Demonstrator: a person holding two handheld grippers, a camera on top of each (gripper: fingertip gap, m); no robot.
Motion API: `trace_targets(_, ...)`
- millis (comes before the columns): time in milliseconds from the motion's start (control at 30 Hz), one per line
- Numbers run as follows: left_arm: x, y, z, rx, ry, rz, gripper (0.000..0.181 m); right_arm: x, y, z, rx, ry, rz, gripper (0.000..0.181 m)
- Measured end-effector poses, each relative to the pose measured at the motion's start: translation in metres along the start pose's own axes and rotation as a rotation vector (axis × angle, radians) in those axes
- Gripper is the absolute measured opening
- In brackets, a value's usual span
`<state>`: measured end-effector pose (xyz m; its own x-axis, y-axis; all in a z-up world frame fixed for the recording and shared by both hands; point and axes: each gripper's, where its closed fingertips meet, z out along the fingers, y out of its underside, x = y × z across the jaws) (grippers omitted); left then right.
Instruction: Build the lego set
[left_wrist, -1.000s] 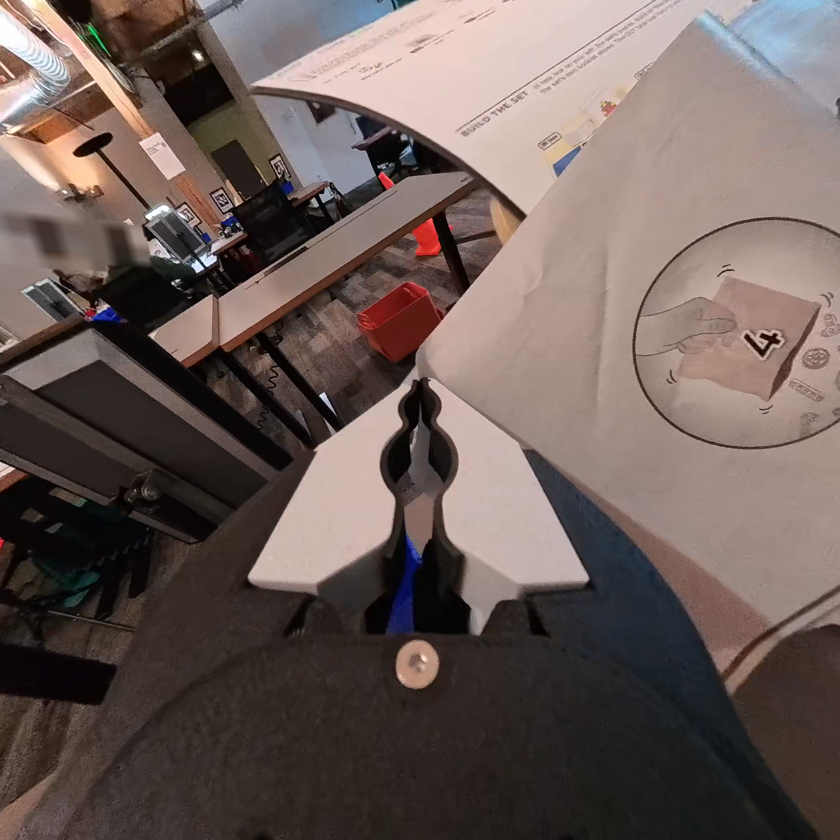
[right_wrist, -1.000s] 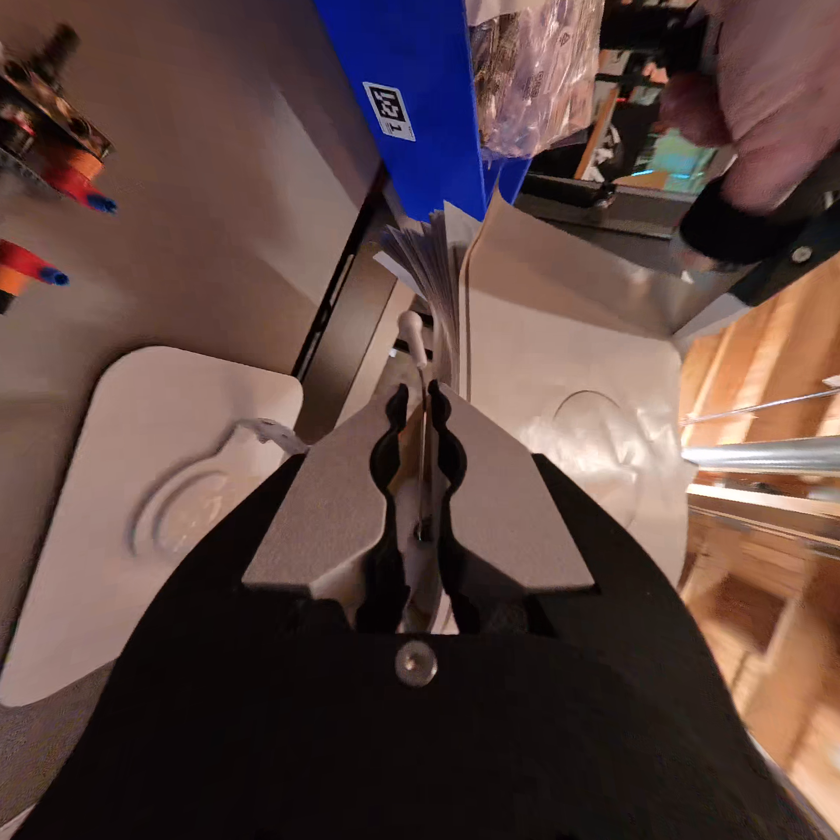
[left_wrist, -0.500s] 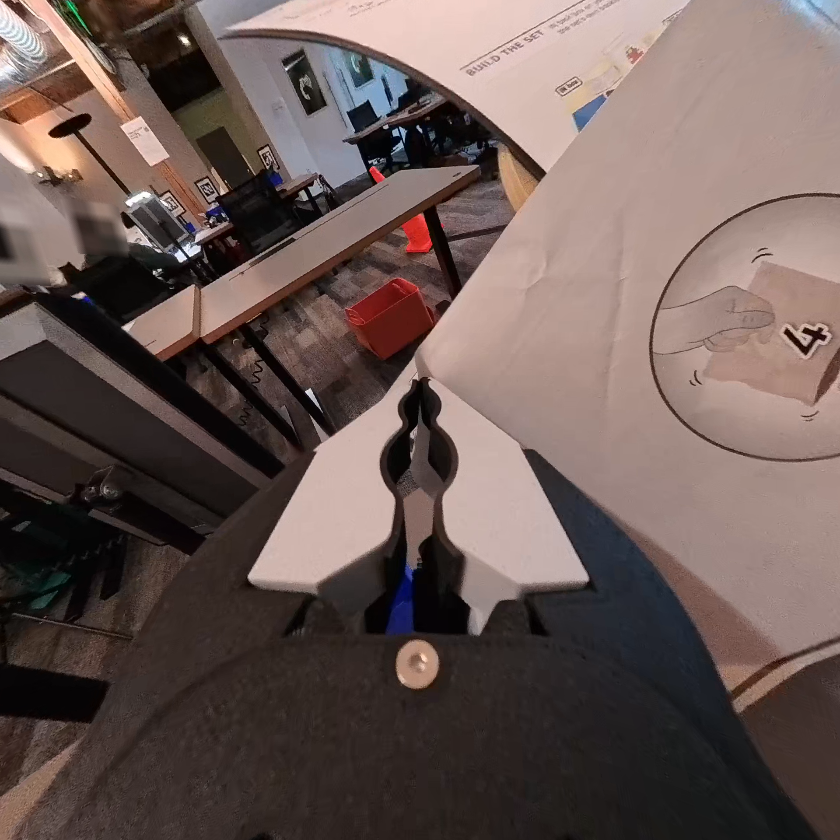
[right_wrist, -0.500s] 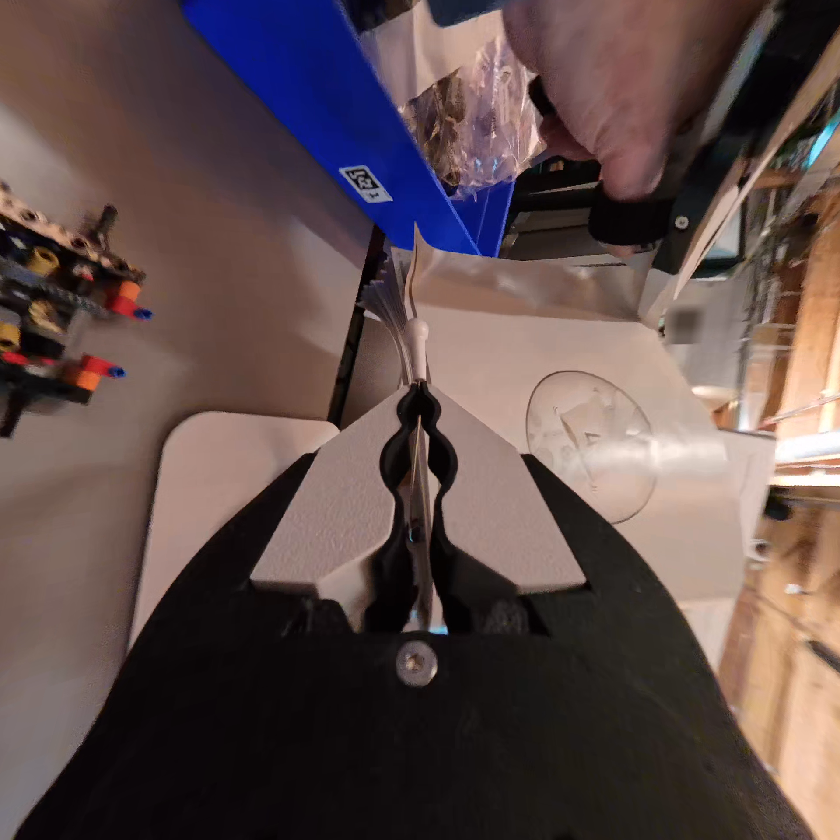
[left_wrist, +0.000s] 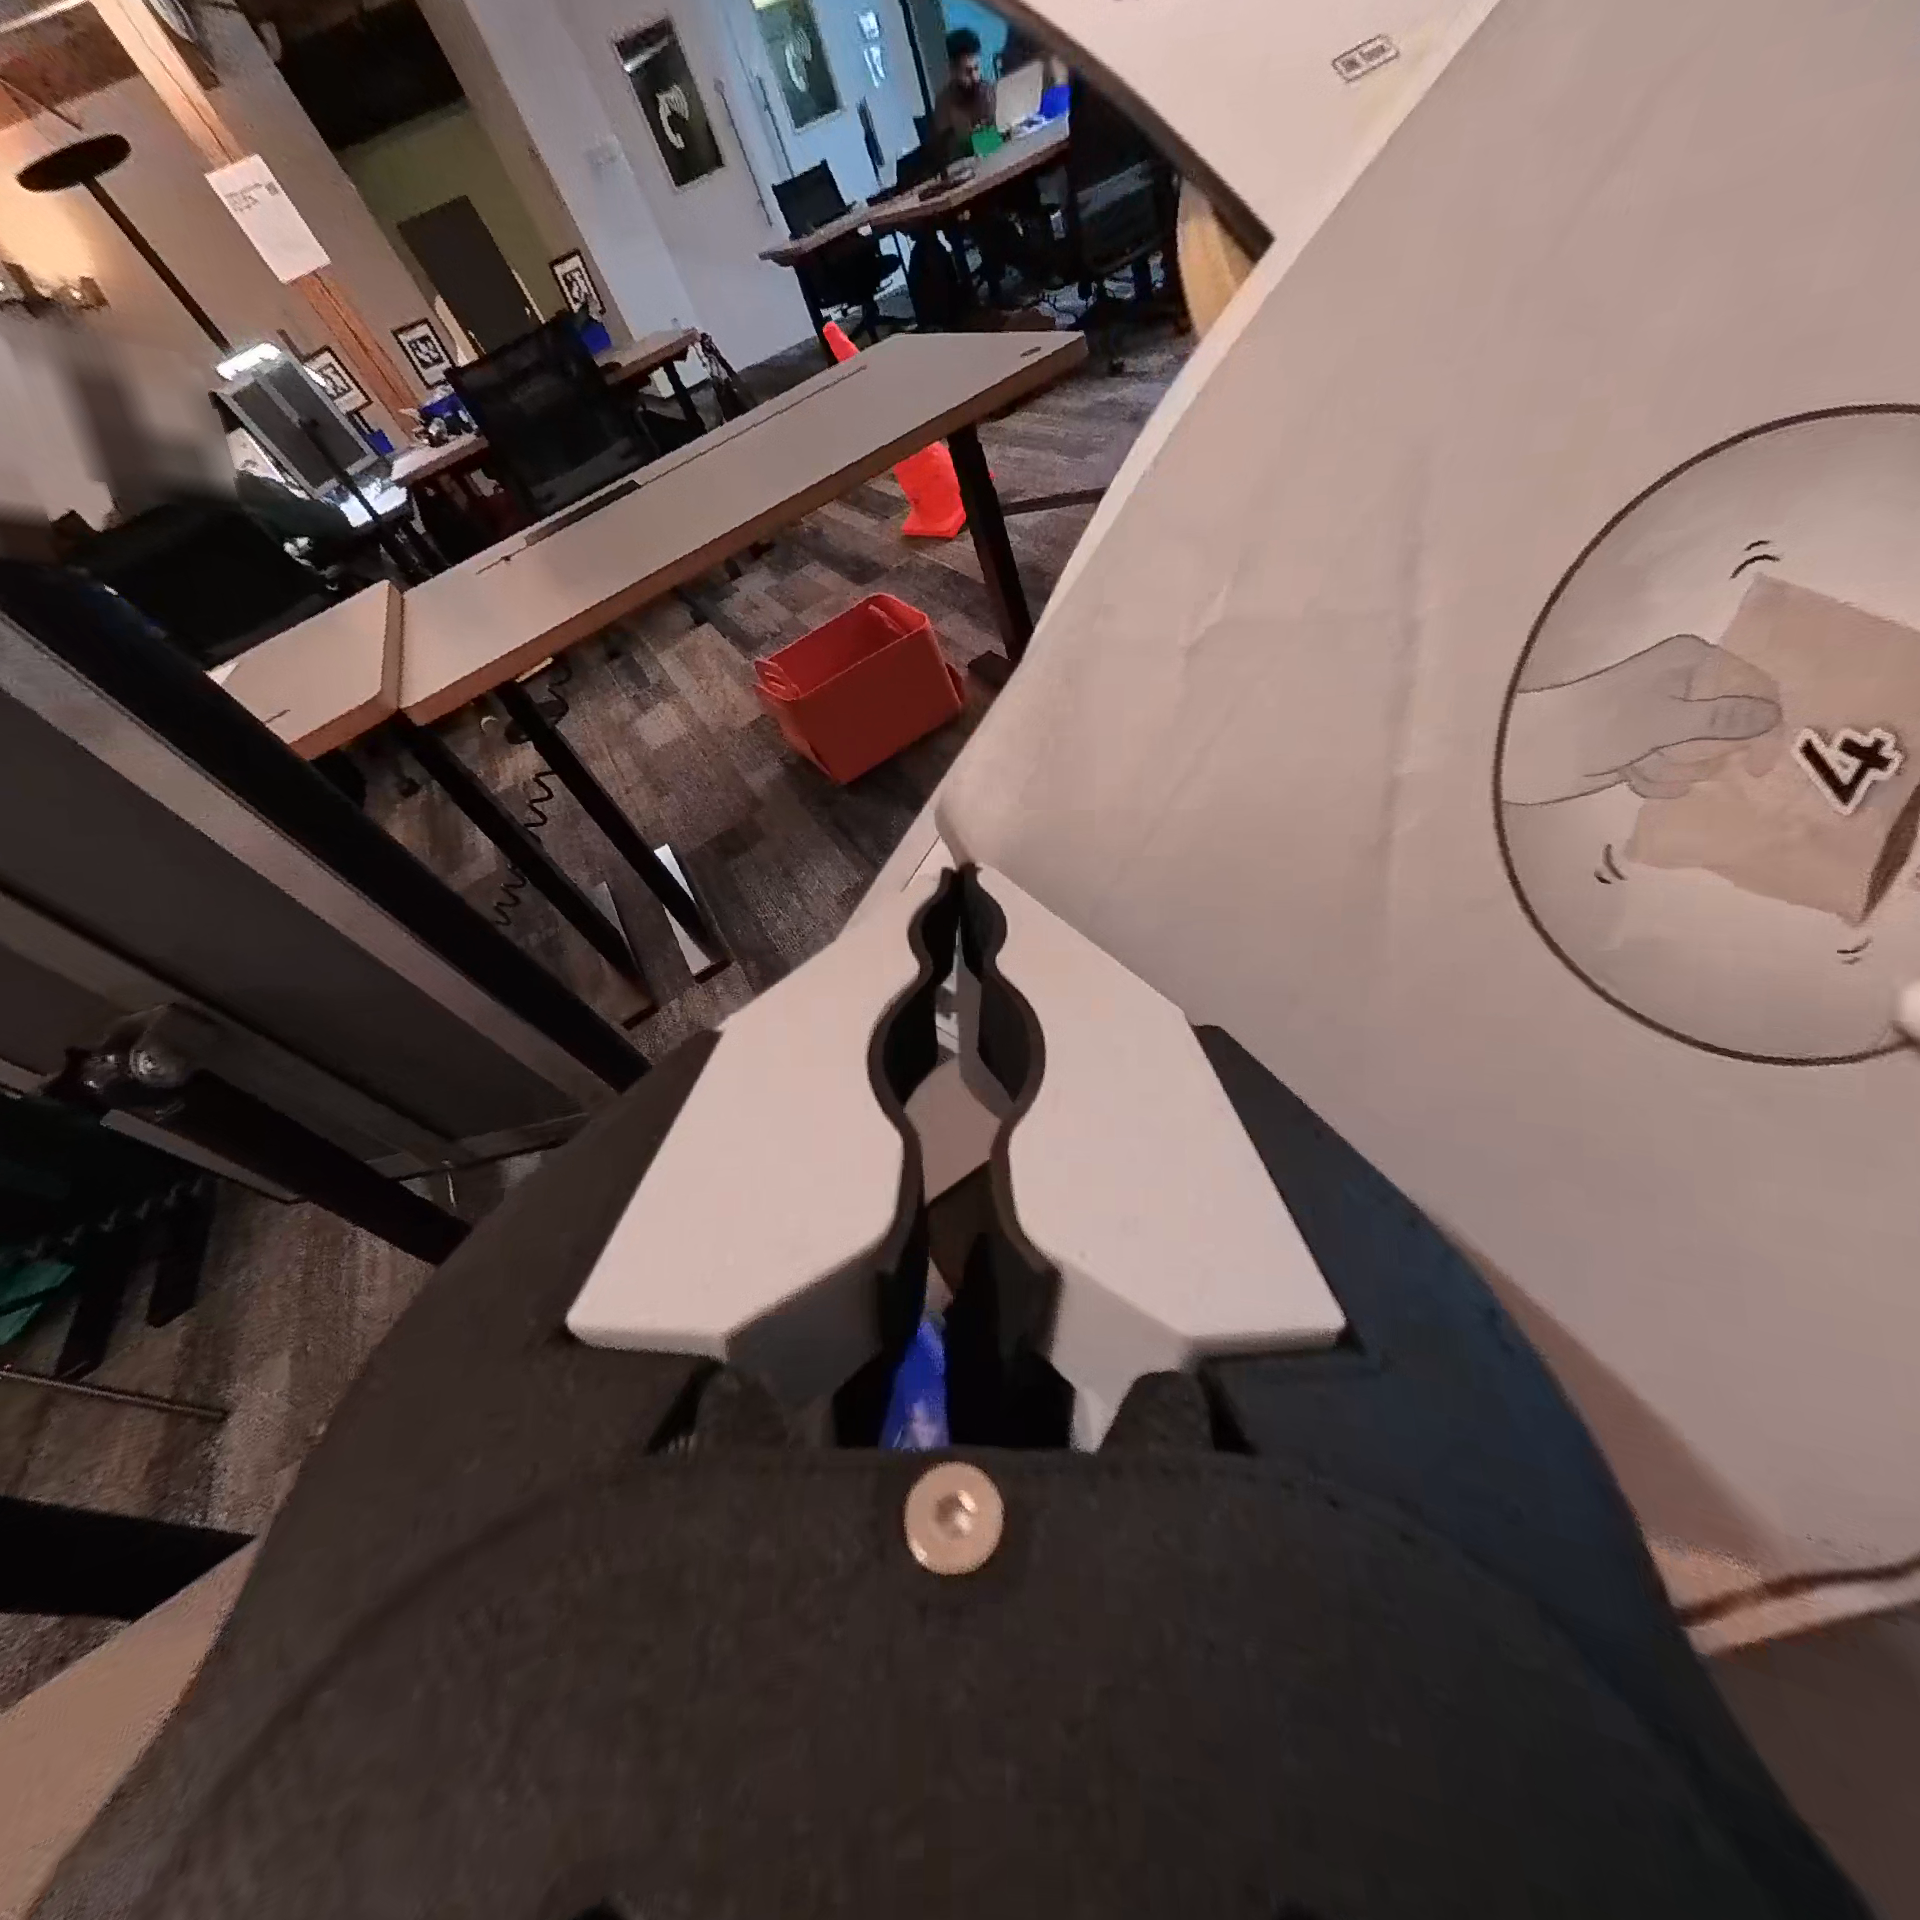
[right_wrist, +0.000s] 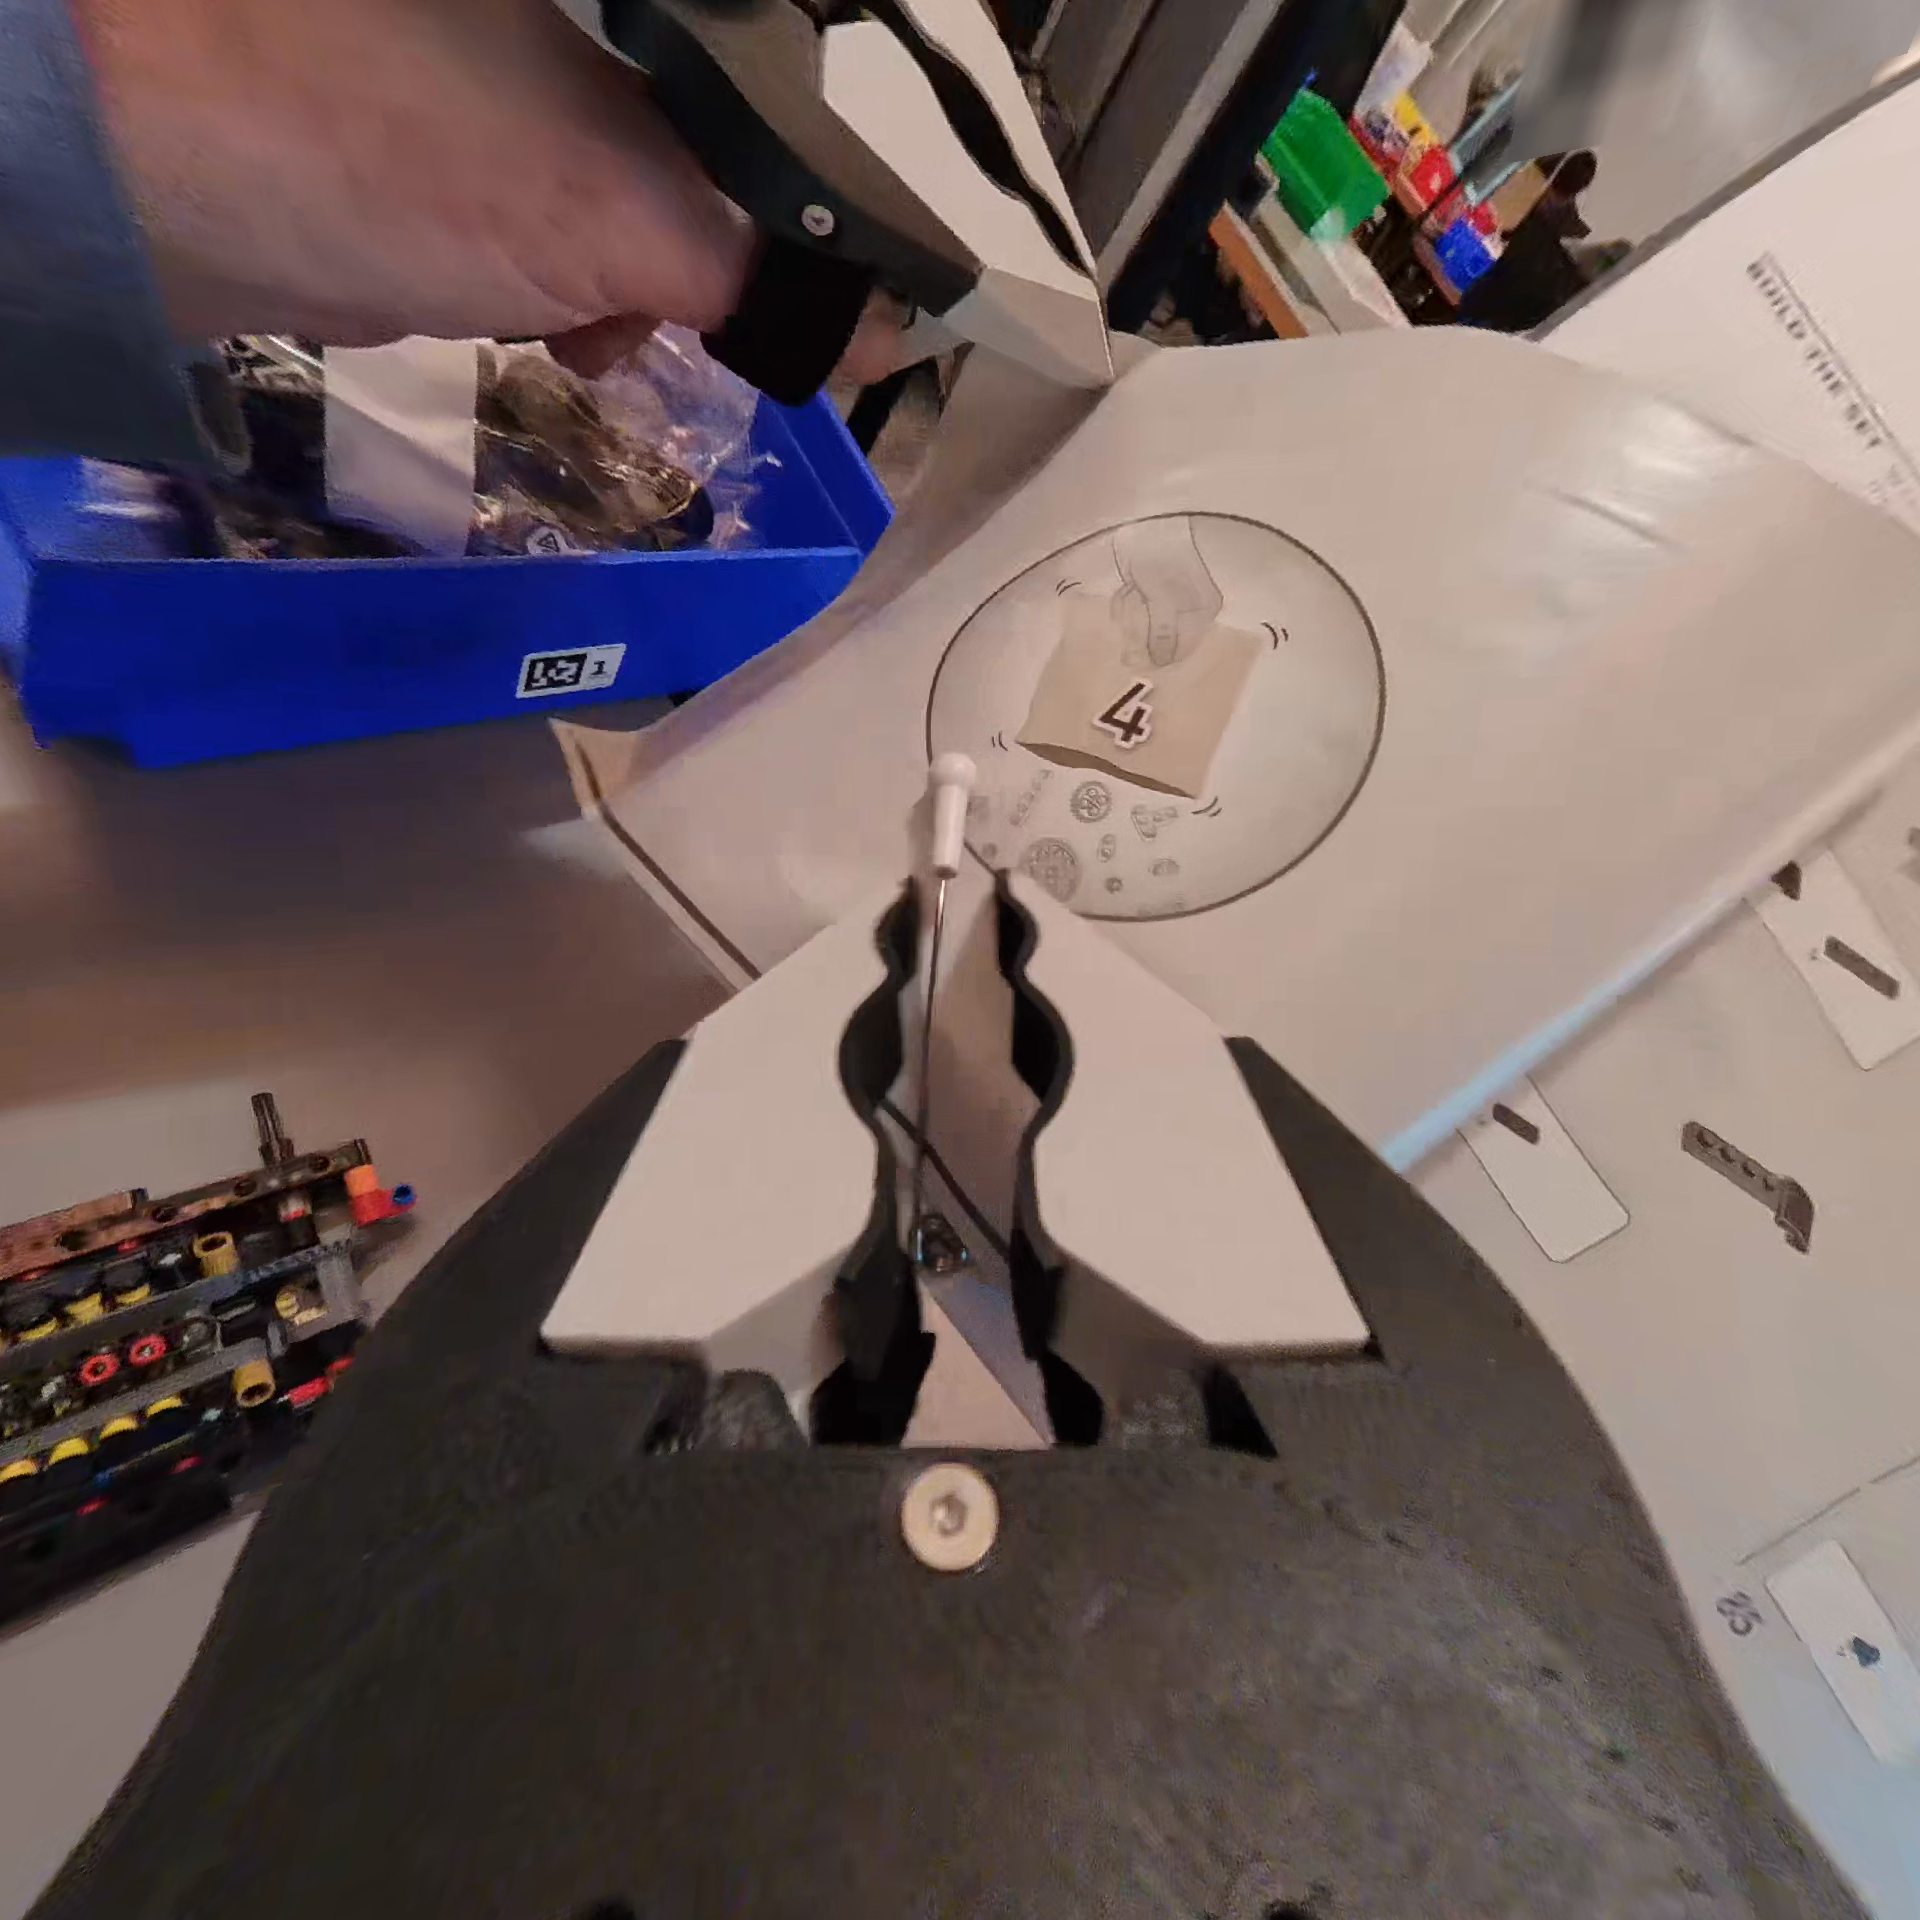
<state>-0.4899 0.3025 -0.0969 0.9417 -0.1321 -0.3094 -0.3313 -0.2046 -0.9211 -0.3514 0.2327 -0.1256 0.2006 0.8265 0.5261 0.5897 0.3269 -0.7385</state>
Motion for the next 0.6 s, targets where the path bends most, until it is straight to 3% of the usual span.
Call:
trace_targets(67,0.000,0.002,-0.001,-0.017,0.009,-0.020,0.000,-0.005,-0.006,-0.001,-0.013,-0.014,-0.003,0.047)
trace_targets(100,-0.002,0.003,-0.002,-0.030,-0.001,-0.018,0.003,-0.009,-0.009,-0.004,-0.008,-0.048,0.006,0.055)
trace_targets(233,-0.012,0.001,-0.019,-0.028,-0.011,-0.045,0.033,0.004,-0.015,-0.035,0.028,-0.066,0.034,0.050)
trace_targets(367,-0.027,-0.002,-0.044,0.003,-0.018,-0.105,0.038,0.015,-0.009,-0.086,0.038,-0.086,-0.024,0.033)
trace_targets(500,-0.023,-0.001,-0.068,-0.007,-0.024,-0.108,0.039,-0.002,0.016,-0.100,-0.015,-0.137,-0.149,0.032)
trace_targets(600,-0.001,-0.005,-0.093,0.019,0.014,-0.095,0.035,-0.024,0.028,-0.102,-0.037,-0.155,-0.272,0.028)
